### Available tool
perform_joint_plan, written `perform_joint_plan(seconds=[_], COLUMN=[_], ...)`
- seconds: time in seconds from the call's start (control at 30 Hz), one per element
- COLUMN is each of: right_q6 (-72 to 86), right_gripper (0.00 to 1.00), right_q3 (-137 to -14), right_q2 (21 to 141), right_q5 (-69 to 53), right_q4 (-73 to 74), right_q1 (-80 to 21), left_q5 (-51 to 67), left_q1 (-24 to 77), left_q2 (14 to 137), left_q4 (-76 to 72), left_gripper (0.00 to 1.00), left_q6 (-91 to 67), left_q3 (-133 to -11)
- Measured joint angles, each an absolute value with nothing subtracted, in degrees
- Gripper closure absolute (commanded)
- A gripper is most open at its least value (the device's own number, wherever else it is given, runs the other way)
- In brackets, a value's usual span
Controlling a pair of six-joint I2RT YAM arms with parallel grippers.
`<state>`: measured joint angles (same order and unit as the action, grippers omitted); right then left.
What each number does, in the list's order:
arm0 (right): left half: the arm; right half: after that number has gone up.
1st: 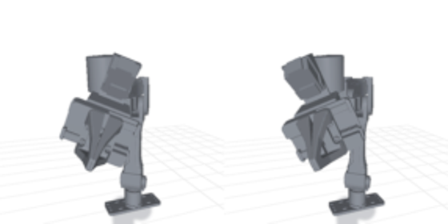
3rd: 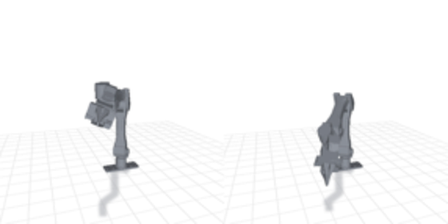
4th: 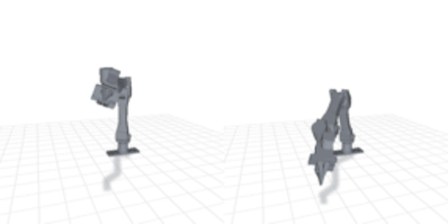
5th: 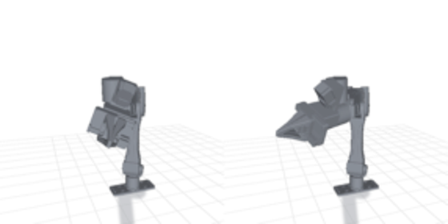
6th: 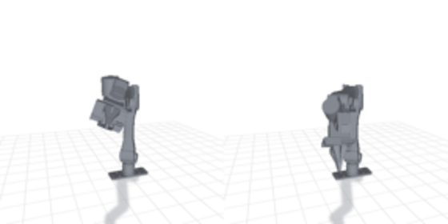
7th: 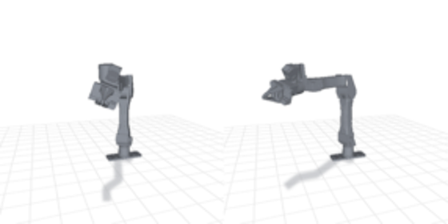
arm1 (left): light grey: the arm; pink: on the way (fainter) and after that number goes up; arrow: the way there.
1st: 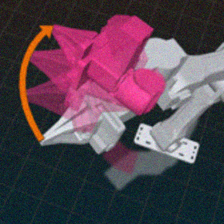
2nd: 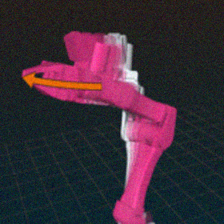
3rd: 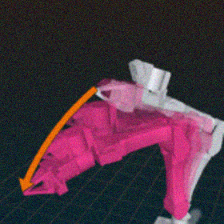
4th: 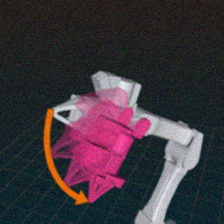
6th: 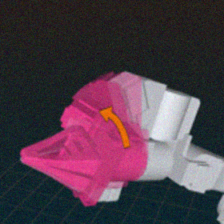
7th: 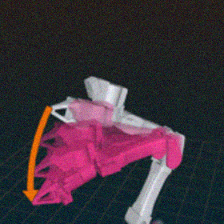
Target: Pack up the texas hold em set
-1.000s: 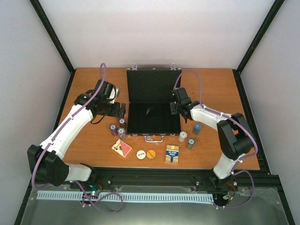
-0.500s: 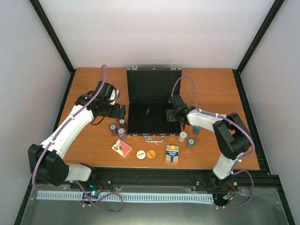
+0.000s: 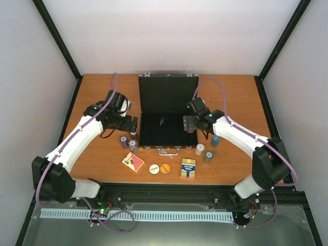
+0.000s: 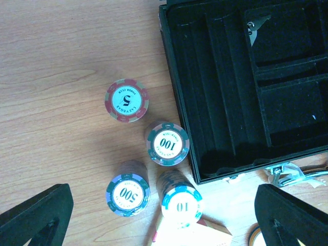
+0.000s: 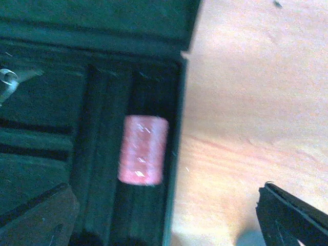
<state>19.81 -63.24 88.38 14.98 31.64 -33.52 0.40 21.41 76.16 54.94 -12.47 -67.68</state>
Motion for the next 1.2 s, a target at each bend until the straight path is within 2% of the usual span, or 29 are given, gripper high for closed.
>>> perform_joint_plan(seconds=[0.07, 0.33, 0.6, 0.97, 1.07, 1.2], right_q6=[21.02, 25.52, 26.57, 25.69, 25.8, 25.69], right_gripper=[0.02, 0.11, 0.15, 0.31, 0.4, 0.68], right_q3=[-63.46, -58.24, -55.11, -52.75, -52.1, -51.37], right_q2=[87.31, 86.46, 86.96, 90.19, 90.19, 90.19], right_q5=[16.21, 19.35, 17.93, 15.38, 14.63, 14.13], right_q4=[36.07, 46.59, 46.87, 43.83, 42.74, 41.01], right_q1=[-33.52, -29.56, -24.53, -21.87, -21.85, -21.85], left_q5=[0.43, 0.69, 0.78, 0.73, 0.73, 0.73], left_q1=[21.41, 21.41, 21.41, 21.41, 21.41, 21.41], left_q2=[76.36, 76.97, 77.41, 78.17, 78.15, 78.15], left_q4=[54.92, 54.87, 54.87, 54.87, 54.85, 54.83], left_gripper=[0.0, 0.0, 0.0, 0.0, 0.0, 0.0], left_q6=[-12.47, -12.47, -12.45, -12.45, -12.45, -12.45], left_q3=[-67.55, -67.48, -67.48, -67.46, -67.31, -66.89])
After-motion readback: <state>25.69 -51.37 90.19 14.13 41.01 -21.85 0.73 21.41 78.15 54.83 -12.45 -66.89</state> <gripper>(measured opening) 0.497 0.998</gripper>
